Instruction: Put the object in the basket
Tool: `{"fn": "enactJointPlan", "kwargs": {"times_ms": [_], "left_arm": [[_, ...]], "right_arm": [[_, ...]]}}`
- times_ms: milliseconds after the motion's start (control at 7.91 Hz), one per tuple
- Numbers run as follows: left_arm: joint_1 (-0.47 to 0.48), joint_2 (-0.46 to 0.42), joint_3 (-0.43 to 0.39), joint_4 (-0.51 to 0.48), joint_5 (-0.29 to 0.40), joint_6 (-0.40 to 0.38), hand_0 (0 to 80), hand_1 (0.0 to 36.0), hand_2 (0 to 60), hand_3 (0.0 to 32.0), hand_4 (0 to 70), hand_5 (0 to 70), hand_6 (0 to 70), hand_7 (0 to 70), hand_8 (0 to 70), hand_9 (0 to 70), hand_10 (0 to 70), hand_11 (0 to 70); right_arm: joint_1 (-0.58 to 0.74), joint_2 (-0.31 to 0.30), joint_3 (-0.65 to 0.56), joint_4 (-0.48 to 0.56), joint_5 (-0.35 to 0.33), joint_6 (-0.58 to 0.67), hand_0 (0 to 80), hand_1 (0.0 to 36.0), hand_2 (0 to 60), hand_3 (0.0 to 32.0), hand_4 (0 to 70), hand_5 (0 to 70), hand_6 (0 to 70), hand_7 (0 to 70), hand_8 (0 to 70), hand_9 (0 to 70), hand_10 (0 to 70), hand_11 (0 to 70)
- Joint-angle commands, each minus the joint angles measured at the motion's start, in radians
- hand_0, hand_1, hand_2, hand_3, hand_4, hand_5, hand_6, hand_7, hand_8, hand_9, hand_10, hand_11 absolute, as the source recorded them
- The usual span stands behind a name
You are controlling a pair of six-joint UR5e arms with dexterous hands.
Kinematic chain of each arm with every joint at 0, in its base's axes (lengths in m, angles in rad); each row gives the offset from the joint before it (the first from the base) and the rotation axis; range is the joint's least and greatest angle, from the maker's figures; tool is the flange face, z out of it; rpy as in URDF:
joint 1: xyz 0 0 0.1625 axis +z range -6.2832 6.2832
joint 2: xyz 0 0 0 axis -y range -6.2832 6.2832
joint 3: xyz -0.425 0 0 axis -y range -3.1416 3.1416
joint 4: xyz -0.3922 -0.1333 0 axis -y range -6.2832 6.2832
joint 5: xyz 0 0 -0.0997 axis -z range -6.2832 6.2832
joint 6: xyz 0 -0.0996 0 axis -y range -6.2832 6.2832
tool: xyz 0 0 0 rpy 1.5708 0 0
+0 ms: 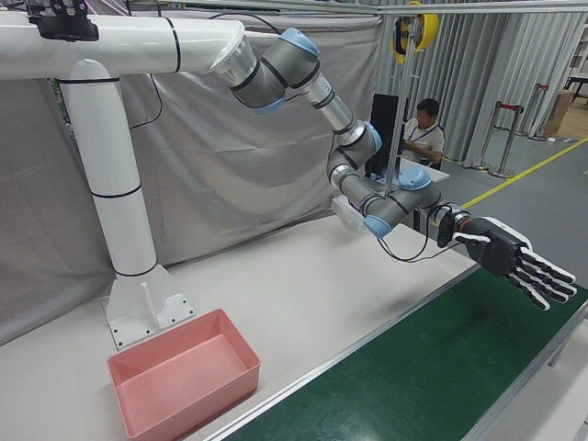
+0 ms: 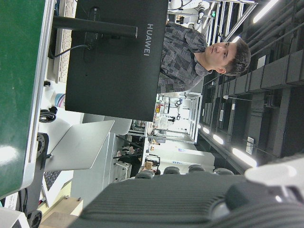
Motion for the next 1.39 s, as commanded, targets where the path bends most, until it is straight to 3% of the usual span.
{"fn": "enactJointPlan", "kwargs": {"times_ms": [0, 1264], "left_arm": [[0.001, 0.003, -0.001, 0.001, -0.002, 0.002, 46.3, 10.4, 0.0, 0.0, 0.0, 2.1, 0.0, 0.0, 0.0, 0.8, 5.3, 9.2], [0.001, 0.004, -0.001, 0.001, -0.002, 0.002, 45.8, 10.1, 0.0, 0.0, 0.0, 1.8, 0.0, 0.0, 0.0, 0.8, 5.3, 9.2]], "right_arm": [[0.000, 0.000, 0.000, 0.000, 0.000, 0.000, 0.0, 0.0, 0.0, 0.0, 0.0, 0.0, 0.0, 0.0, 0.0, 0.0, 0.0, 0.0], [0.000, 0.000, 0.000, 0.000, 0.000, 0.000, 0.0, 0.0, 0.0, 0.0, 0.0, 0.0, 0.0, 0.0, 0.0, 0.0, 0.0, 0.0]]}}
